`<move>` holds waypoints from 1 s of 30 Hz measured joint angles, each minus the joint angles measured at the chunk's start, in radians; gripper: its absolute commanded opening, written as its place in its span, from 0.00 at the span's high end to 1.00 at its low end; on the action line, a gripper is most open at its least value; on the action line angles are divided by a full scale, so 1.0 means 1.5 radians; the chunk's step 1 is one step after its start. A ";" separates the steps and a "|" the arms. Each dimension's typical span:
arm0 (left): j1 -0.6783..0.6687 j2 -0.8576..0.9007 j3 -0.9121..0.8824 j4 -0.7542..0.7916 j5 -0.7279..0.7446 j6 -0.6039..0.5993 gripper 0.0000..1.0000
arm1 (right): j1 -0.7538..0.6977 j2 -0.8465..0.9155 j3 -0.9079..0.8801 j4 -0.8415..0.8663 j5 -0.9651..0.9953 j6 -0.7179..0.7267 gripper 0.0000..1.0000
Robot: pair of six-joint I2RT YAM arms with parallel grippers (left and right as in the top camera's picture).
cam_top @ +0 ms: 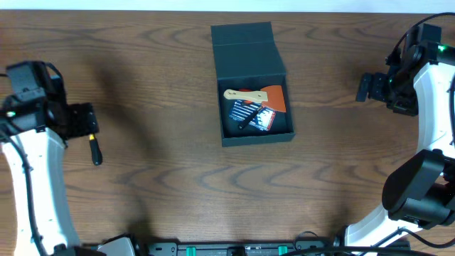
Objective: Pack container
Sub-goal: 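Move the left gripper over the yellow-handled screwdriver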
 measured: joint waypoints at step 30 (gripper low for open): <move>0.014 0.257 -0.108 0.181 0.104 0.013 0.02 | -0.001 0.000 0.000 -0.002 0.000 -0.015 0.01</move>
